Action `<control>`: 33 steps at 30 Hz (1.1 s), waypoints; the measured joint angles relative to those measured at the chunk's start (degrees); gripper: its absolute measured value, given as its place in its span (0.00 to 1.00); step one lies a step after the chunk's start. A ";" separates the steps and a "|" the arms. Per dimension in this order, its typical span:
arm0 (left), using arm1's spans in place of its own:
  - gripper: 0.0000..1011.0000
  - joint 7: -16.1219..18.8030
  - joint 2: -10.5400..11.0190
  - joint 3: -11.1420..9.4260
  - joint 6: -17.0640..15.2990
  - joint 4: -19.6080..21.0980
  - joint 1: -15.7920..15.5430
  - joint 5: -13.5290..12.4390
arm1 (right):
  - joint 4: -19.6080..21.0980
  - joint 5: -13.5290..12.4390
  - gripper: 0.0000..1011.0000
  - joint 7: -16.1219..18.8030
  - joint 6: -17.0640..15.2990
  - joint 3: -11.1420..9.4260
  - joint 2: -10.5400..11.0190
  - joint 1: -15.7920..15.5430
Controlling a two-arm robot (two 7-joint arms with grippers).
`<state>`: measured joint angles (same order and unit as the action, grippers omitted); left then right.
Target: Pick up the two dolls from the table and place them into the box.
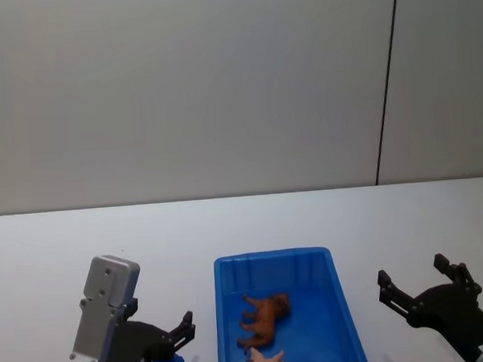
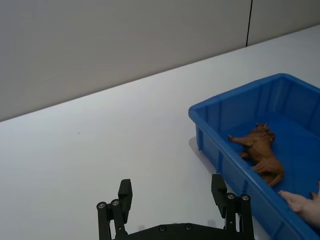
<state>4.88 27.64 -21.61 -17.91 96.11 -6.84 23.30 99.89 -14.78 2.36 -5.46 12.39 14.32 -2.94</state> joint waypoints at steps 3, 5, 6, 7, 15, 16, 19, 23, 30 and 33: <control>0.99 -0.39 0.00 0.07 -0.47 -0.51 0.15 0.32 | 0.00 0.00 0.99 -0.01 0.00 0.00 0.01 -0.02; 0.99 -0.69 -0.02 0.11 -0.81 -0.93 0.26 0.58 | 0.00 0.00 0.99 -0.01 0.00 0.00 0.01 -0.02; 0.99 -0.78 -0.04 0.12 -0.89 -1.12 0.30 0.63 | 0.00 0.00 0.99 -0.01 0.00 0.00 0.01 -0.02; 0.99 -0.88 -0.06 0.12 -0.99 -1.25 0.33 0.70 | 0.00 0.00 0.99 -0.01 0.00 0.00 0.01 -0.02; 0.92 -1.84 -0.40 0.15 -1.54 -2.85 0.53 1.33 | 0.00 0.00 0.99 -0.01 -0.01 0.00 0.01 -0.02; 0.90 -1.93 -0.43 0.15 -1.56 -3.00 0.54 1.38 | 0.00 0.00 0.99 -0.01 -0.01 0.00 0.02 -0.02; 0.81 -2.25 -0.59 0.15 -1.63 -3.67 0.55 1.49 | 0.00 0.00 0.99 -0.01 -0.01 0.00 0.01 -0.02; 0.70 -2.56 -0.74 0.15 -1.70 -4.32 0.61 1.60 | 0.00 0.00 0.99 0.00 -0.01 0.00 0.01 -0.02; 0.47 -2.82 -1.05 0.18 -1.82 -5.18 0.72 1.95 | 0.00 0.00 0.99 0.00 -0.01 0.00 0.01 -0.02; 0.36 -2.86 -1.15 0.23 -1.82 -5.37 0.75 1.99 | 0.00 0.00 0.99 0.00 -0.01 0.00 0.02 -0.02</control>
<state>2.01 26.49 -21.39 -19.73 90.74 -6.09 25.29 99.89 -14.77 2.36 -5.47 12.40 14.33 -2.96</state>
